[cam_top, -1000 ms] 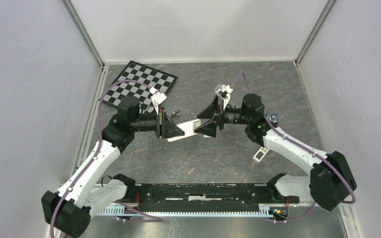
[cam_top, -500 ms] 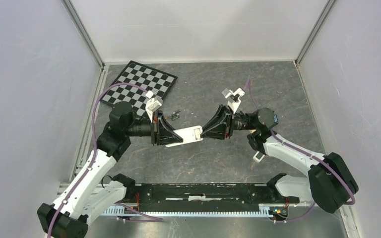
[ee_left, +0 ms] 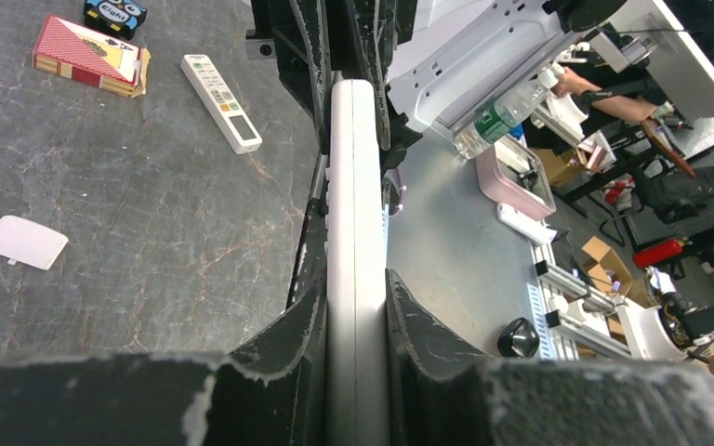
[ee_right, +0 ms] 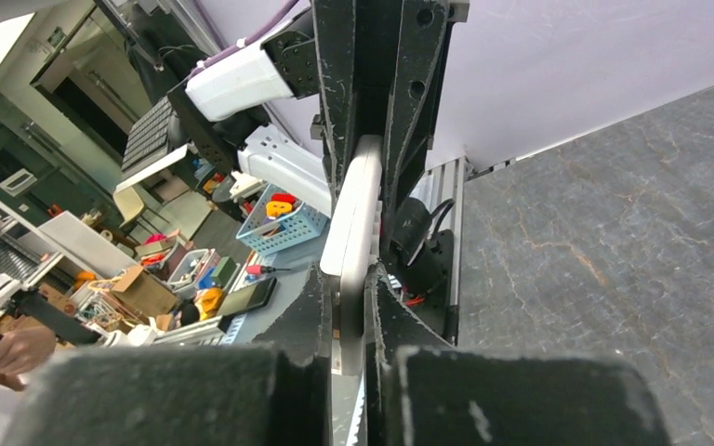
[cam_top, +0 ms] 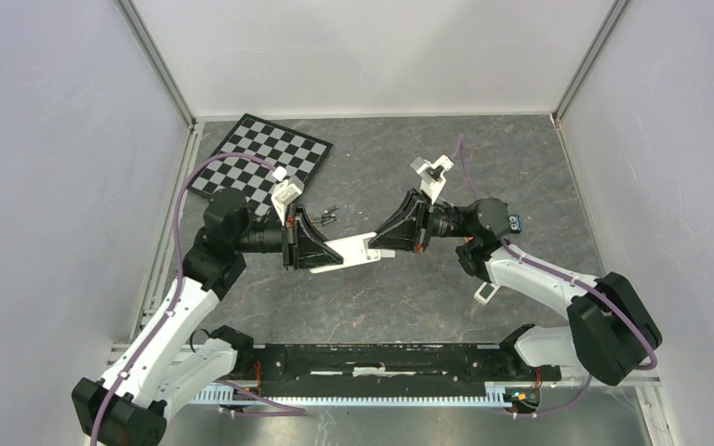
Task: Load the batteries into the remote control
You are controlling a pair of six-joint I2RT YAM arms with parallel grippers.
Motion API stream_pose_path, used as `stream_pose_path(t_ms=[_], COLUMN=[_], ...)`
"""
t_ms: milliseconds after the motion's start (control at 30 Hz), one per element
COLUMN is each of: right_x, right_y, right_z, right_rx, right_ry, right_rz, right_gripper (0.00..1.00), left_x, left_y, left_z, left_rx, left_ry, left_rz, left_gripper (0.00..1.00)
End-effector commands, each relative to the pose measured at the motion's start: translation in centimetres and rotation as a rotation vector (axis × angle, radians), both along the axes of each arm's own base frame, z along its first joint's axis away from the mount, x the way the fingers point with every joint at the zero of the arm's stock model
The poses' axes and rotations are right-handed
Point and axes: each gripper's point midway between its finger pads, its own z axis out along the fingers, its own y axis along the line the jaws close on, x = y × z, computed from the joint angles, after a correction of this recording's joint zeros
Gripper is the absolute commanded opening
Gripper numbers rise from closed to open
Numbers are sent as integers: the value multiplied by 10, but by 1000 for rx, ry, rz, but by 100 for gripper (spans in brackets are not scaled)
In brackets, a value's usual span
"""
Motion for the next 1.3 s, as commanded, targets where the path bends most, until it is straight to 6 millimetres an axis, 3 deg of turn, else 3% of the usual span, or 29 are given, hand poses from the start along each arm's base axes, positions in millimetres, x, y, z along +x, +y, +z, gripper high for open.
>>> stream_pose_path(t_ms=[0, 133, 333, 633, 700, 767, 800, 867, 933, 1033, 1133, 1267], right_x=[6, 15, 22, 29, 34, 38, 41, 51, 64, 85, 110, 140], right_y=[0, -7, -7, 2, 6, 8, 9, 12, 12, 10, 6, 9], right_z=[26, 41, 52, 43, 36, 31, 28, 19, 8, -11, -42, -84], right_rx=[92, 161, 201, 134, 96, 71, 57, 12, -36, -108, -208, -336], right_ry=[-39, -9, 32, 47, 57, 55, 56, 59, 59, 71, 112, 123], right_rz=[-65, -161, -188, -175, -184, -193, -203, -243, -311, -431, -550, -684], right_gripper=[0, 0, 0, 0, 0, 0, 2, 22, 50, 74, 79, 73], left_x=[-7, -2, -3, 13, 17, 21, 25, 37, 53, 80, 105, 118], left_y=[0, -1, -1, -6, -7, -7, -6, -3, 7, 34, 78, 136], left_z=[40, 56, 80, 69, 62, 56, 53, 44, 30, 9, -12, -29], left_rx=[-85, -135, -254, -216, -195, -172, -156, -106, -29, 98, 220, 335], left_ry=[-49, 3, 44, 86, 89, 90, 84, 68, 49, 17, 11, 15], left_rz=[-8, 61, 71, 107, 114, 135, 155, 243, 367, 606, 899, 1223], left_gripper=[30, 50, 52, 37, 29, 12, 3, 2, 2, 2, 2, 2])
